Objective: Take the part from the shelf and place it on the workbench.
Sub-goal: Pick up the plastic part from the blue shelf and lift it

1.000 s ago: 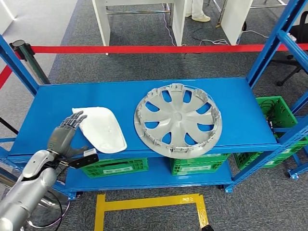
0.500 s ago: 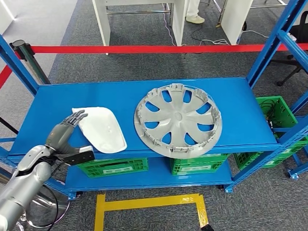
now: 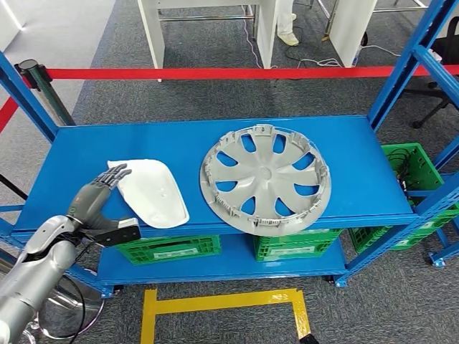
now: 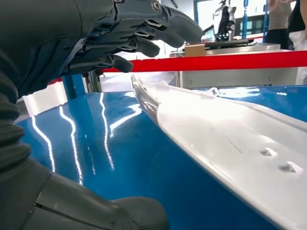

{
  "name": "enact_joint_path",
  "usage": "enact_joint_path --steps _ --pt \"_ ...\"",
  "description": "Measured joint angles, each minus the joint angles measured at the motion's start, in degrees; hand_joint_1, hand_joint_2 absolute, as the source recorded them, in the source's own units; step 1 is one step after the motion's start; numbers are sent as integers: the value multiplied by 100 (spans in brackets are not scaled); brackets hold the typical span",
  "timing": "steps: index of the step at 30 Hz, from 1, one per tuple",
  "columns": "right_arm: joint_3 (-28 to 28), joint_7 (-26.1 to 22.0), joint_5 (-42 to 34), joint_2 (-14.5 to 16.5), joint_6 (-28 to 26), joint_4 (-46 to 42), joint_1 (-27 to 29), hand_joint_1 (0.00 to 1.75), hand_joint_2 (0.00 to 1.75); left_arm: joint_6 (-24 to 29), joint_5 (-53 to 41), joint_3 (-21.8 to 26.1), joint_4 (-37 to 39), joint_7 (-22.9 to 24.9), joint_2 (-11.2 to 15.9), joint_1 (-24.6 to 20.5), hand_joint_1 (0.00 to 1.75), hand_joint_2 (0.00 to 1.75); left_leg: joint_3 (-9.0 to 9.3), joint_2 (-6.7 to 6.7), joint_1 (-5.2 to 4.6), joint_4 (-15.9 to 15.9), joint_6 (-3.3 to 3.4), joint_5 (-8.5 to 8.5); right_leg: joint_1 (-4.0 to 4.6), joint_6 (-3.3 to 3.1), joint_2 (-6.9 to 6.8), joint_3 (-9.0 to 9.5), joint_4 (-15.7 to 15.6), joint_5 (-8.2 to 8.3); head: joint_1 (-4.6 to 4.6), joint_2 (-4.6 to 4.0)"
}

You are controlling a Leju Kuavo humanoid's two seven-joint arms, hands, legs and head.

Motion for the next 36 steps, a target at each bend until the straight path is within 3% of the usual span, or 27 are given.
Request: enact_joint_path --steps 3,4,18,36 --pt "-1 -1 7 0 2 0 -3 0 0 33 -41 -75 -6 -46 -2 0 144 175 0 0 0 0 0 0 0 0 0 0 0 0 0 0" --pt "-1 -1 9 0 2 0 -5 0 0 38 -56 -109 -17 -64 -2 0 172 175 0 0 0 0 0 0 0 0 0 0 0 0 1 0" --pt "1 -2 62 0 32 0 -23 0 0 155 -293 -629 -143 -95 -57 2 175 175 0 0 0 1 0 0 0 0 0 0 0 0 1 0" --pt "1 -9 62 -2 29 0 -22 0 0 410 -429 -847 -156 -61 -97 -6 175 175 1 0 0 1 0 0 0 0 0 3 0 1 0 0"
